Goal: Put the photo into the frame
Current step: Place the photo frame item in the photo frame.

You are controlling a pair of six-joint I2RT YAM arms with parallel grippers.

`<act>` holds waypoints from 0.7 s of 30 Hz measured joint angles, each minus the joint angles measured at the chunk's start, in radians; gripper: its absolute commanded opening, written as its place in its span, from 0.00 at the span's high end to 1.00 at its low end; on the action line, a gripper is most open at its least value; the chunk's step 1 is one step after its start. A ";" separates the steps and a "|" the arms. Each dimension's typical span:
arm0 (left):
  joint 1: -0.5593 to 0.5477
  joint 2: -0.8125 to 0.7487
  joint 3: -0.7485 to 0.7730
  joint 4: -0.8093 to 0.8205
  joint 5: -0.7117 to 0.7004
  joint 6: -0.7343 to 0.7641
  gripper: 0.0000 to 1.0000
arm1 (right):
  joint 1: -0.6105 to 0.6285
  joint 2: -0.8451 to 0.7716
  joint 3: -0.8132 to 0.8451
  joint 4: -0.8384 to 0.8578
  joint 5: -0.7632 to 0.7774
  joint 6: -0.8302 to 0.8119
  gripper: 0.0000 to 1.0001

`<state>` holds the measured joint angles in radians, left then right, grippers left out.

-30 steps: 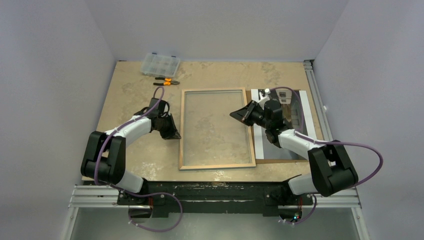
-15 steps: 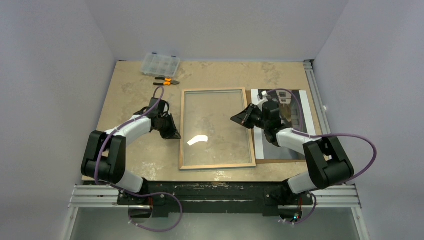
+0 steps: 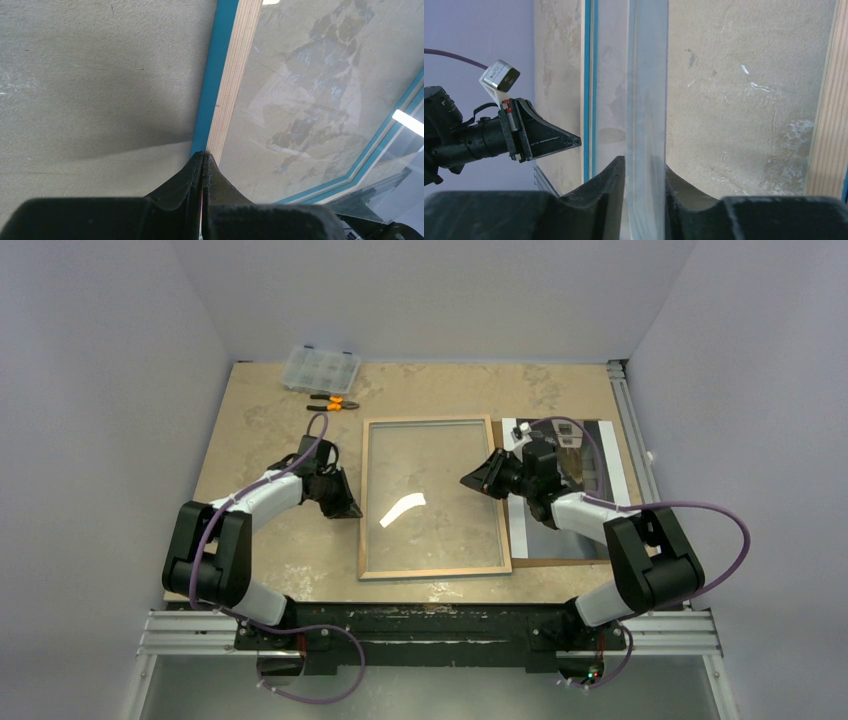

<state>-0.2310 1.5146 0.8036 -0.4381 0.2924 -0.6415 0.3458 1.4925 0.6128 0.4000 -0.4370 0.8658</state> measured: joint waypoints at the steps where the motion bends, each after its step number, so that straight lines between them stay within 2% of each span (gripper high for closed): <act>1: 0.000 0.000 0.000 0.000 0.000 0.000 1.00 | 0.000 0.000 0.006 -0.008 -0.002 -0.004 0.67; 13: 0.000 0.005 0.001 0.006 0.010 0.000 1.00 | 0.007 0.008 0.087 -0.146 0.001 -0.066 0.20; 16: 0.000 0.006 0.002 0.006 0.012 0.000 1.00 | 0.008 0.008 0.100 -0.190 0.011 -0.083 0.15; 21: 0.000 0.008 0.002 0.008 0.015 0.000 1.00 | 0.009 0.008 0.128 -0.282 0.059 -0.118 0.13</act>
<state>-0.2314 1.5223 0.8055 -0.4301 0.3073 -0.6418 0.3546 1.5009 0.7410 0.1177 -0.3779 0.7479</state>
